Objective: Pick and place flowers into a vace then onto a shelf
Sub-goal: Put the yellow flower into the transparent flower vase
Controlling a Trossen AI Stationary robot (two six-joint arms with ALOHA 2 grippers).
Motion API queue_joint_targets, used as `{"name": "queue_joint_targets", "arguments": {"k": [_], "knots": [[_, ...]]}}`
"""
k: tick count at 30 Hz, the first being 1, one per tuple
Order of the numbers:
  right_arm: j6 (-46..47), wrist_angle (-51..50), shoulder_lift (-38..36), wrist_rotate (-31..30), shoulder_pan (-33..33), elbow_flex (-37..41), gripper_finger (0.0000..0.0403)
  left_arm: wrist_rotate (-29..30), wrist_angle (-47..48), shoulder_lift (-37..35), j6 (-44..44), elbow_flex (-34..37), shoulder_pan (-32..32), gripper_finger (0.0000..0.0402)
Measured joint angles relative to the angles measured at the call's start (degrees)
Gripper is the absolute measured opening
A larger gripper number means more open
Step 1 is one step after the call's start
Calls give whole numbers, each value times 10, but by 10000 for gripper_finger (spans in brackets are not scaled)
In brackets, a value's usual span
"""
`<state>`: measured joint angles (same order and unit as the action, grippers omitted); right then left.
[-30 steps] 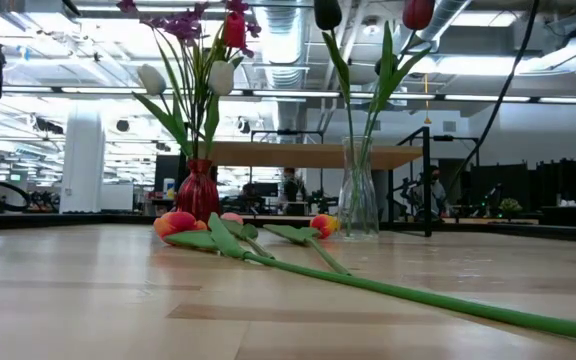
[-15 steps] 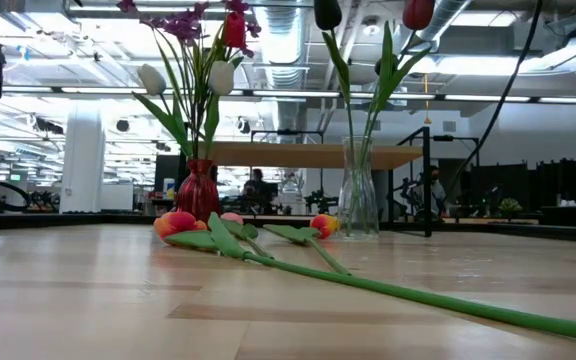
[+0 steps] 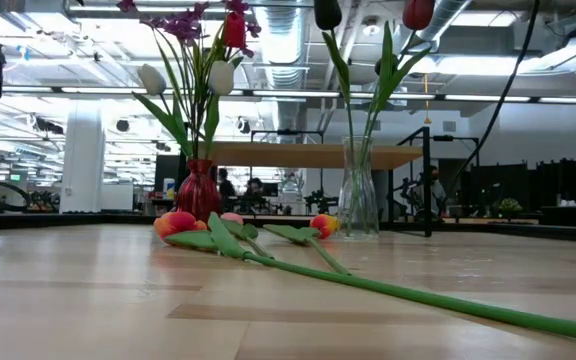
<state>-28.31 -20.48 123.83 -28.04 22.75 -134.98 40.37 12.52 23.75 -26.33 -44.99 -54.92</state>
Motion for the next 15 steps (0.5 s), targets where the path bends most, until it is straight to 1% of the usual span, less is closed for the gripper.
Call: {"name": "queue_joint_targets", "arguments": {"k": [3, 8, 10, 15], "knots": [[45, -51, 0, 10, 1, 0, 0, 2, 7, 0, 10, 0, 0, 83], [139, -151, 1, 71, -4, 0, 0, 2, 36, 0, 32, 0, 0, 83], [164, -167, 10, 74, -10, 0, 0, 6, 41, 0, 40, 0, 0, 83], [159, -178, 55, 76, -27, 1, 0, 8, 50, 0, 62, 0, 0, 83]]}}
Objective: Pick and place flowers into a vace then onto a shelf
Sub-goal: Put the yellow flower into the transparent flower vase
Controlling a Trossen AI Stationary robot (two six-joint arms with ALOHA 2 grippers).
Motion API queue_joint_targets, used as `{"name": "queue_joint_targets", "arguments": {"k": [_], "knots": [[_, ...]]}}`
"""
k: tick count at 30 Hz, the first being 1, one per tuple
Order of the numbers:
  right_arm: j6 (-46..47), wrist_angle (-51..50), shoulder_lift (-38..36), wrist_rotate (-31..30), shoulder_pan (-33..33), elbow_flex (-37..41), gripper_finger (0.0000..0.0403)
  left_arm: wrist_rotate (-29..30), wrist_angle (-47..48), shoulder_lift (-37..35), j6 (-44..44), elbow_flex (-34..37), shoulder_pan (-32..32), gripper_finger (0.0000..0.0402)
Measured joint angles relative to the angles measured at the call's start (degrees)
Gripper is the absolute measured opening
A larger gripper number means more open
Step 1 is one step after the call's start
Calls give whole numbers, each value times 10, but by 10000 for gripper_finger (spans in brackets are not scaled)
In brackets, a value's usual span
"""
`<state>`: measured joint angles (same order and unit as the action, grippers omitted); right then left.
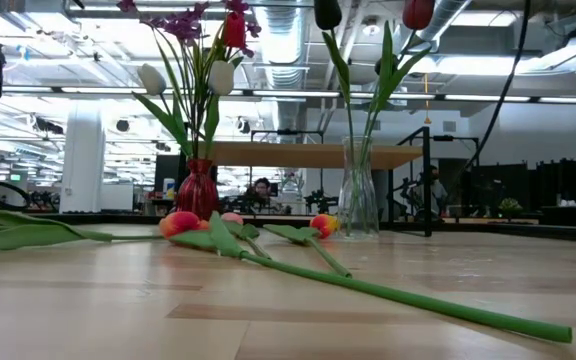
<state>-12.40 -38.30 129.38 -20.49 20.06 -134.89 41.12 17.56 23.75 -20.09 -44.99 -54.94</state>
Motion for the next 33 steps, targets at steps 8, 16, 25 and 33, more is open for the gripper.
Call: {"name": "queue_joint_targets", "arguments": {"k": [8, 16, 25, 33], "knots": [[0, 27, 75, 23, -25, 0, 0, 0, 18, 0, 31, 0, 0, 83], [14, 52, 113, 69, -42, 0, 41, -10, 49, 0, 106, 0, 0, 83], [15, 47, 110, 70, -14, 0, 61, -136, 170, 54, 387, 3, 0, 83], [49, -21, 107, 53, 11, 0, 62, -59, 229, 208, 639, 28, 0, 83]]}}
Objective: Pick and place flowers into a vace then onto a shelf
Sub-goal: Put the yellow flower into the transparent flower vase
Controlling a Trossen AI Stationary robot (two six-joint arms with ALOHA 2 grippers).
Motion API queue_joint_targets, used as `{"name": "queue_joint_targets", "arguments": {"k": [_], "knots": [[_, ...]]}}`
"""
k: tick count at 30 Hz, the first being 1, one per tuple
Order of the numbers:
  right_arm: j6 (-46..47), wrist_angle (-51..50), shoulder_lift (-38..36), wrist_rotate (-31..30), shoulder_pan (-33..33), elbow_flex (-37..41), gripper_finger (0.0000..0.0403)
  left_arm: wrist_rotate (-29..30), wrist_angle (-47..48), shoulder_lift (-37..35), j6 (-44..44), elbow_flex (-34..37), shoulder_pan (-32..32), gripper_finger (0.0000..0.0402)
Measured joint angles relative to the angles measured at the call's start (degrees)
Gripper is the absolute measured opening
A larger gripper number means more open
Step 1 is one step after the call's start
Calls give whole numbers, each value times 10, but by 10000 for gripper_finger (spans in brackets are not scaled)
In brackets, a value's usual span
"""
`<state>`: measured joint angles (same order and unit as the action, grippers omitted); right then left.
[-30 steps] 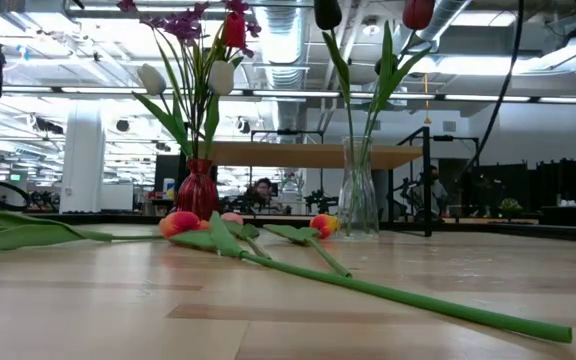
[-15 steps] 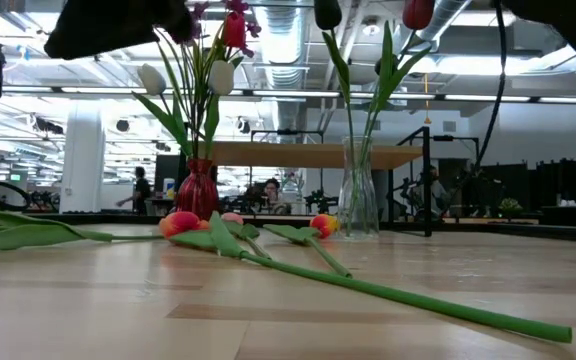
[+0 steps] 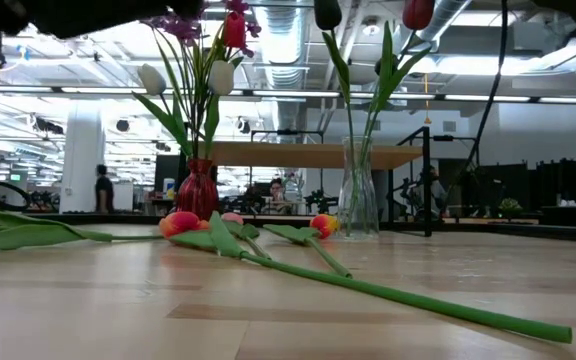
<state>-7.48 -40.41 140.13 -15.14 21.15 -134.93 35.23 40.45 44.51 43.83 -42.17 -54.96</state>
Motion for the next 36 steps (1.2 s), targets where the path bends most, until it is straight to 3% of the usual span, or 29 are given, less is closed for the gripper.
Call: {"name": "queue_joint_targets", "arguments": {"k": [8, 19, 25, 31, 36], "knots": [[64, -75, 0, 0, 31, 0, 62, 75, 41, 132, 105, 0, 1, 83], [158, -116, 0, 1, 80, 0, 62, 63, 53, 282, 235, 0, 29, 83], [180, -120, 0, 1, 101, 0, 62, 31, 53, 353, 275, 0, 31, 83], [183, -118, 0, 1, 118, 0, 62, -94, 42, 397, 304, 0, 69, 86], [196, -113, 0, 1, 128, 0, 62, -110, -20, 404, 299, 0, 75, 104]]}}
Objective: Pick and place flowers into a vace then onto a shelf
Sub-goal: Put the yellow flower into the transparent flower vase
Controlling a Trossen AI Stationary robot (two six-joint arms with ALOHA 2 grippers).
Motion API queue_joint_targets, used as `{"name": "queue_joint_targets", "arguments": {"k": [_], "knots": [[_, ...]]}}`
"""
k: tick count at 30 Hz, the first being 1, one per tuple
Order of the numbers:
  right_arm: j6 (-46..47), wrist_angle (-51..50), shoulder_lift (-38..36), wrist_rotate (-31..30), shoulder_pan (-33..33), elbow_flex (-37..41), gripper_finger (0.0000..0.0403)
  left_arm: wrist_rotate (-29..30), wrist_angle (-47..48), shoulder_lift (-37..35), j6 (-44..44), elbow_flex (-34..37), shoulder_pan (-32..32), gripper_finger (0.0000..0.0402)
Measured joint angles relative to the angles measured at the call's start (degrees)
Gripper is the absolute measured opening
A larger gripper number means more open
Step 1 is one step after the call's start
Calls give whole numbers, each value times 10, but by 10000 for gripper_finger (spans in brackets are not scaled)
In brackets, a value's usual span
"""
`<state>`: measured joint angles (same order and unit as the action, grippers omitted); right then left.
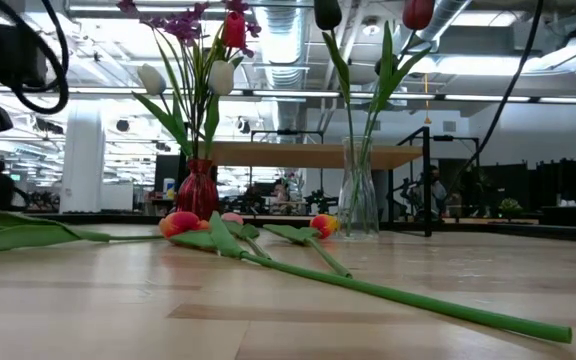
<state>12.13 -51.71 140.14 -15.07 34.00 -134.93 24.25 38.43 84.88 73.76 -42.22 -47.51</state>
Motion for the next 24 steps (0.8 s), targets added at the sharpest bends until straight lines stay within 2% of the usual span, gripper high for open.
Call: {"name": "queue_joint_targets", "arguments": {"k": [4, 10, 17, 24], "knots": [[14, 2, 0, 0, 6, 0, 62, -2, -30, 0, -2, 0, 0, 124], [20, 6, 0, 0, 13, 0, 62, -9, -16, 0, 7, 0, 6, 148], [25, 8, 0, 0, 16, 0, 62, -14, -7, 0, 10, 0, 10, 151], [25, 12, 0, 0, 15, 0, 62, -20, 53, 0, 25, 0, 10, 151]]}}
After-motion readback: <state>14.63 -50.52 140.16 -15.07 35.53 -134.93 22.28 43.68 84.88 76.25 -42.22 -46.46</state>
